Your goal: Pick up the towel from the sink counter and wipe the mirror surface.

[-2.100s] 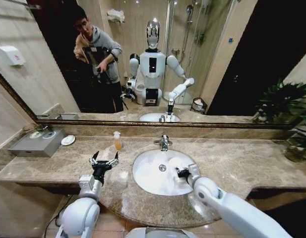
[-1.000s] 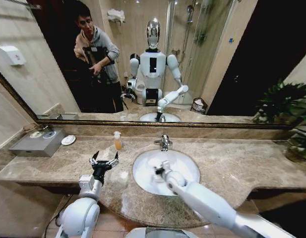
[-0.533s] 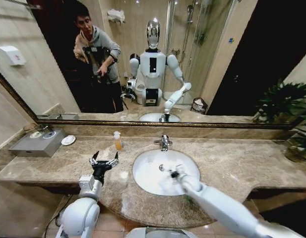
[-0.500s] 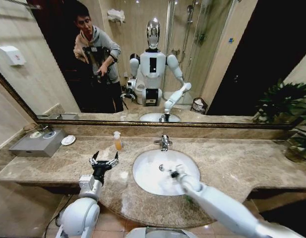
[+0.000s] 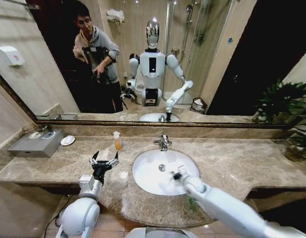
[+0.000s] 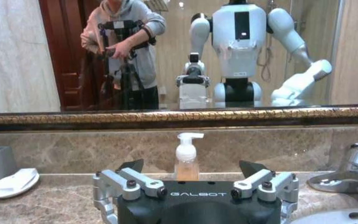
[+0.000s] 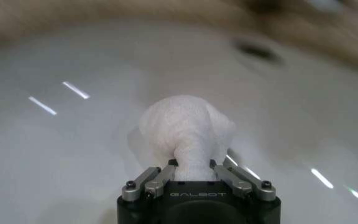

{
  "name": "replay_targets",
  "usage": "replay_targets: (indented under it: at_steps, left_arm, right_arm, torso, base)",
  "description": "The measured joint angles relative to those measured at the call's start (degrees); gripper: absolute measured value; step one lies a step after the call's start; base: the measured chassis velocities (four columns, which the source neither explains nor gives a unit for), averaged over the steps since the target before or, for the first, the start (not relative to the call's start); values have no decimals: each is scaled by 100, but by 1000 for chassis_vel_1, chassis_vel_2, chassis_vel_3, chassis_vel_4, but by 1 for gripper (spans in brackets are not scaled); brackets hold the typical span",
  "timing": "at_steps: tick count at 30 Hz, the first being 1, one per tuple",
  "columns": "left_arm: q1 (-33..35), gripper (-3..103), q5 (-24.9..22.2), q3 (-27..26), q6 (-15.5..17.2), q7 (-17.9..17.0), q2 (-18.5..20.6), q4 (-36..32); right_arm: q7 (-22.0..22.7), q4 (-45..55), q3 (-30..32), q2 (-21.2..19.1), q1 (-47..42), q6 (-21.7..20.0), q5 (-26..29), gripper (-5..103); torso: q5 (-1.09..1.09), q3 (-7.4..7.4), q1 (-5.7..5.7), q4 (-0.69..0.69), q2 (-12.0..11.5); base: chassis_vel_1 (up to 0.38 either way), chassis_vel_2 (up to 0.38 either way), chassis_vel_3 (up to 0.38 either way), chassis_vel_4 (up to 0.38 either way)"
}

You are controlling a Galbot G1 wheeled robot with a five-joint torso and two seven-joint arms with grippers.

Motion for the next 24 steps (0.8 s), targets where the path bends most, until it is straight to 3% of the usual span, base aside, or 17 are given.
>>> replay_targets:
  at_steps: [4, 8, 13, 14, 15, 19, 24]
  left_arm:
    - [0, 100, 0, 0, 0, 0, 0, 0]
    - [0, 100, 0, 0, 0, 0, 0, 0]
    - [0, 100, 0, 0, 0, 0, 0, 0]
    - [0, 100, 0, 0, 0, 0, 0, 0]
    - [0, 100, 0, 0, 0, 0, 0, 0]
    - [0, 100, 0, 0, 0, 0, 0, 0]
    - [0, 100, 0, 0, 0, 0, 0, 0]
  right_arm:
    - [-129, -158, -177, 438, 289, 346, 346, 17]
    - [86, -208, -130, 406, 227, 135, 389, 17]
    - [320, -64, 281, -368, -227, -317, 55, 17]
    - [336, 52, 473, -712, -378, -500, -31, 17]
    - [336, 52, 473, -712, -378, -500, -31, 17]
    - [231, 386, 943, -1547, -602, -706, -454, 17]
    - [-43, 509, 1139, -1848, -729, -718, -632, 17]
  torso:
    - [1, 0, 0, 1, 0]
    - [2, 0, 0, -1, 0]
    - [2, 0, 0, -8, 0]
    - [5, 0, 0, -6, 0]
    - [5, 0, 0, -6, 0]
    - [4, -1, -1, -2, 0]
    - [4, -1, -1, 2, 1]
  base:
    - [0, 0, 0, 0]
    - [0, 0, 0, 0]
    - [0, 0, 0, 0]
    - [0, 0, 0, 0]
    - [0, 0, 0, 0]
    - [0, 0, 0, 0]
    - [0, 0, 0, 0]
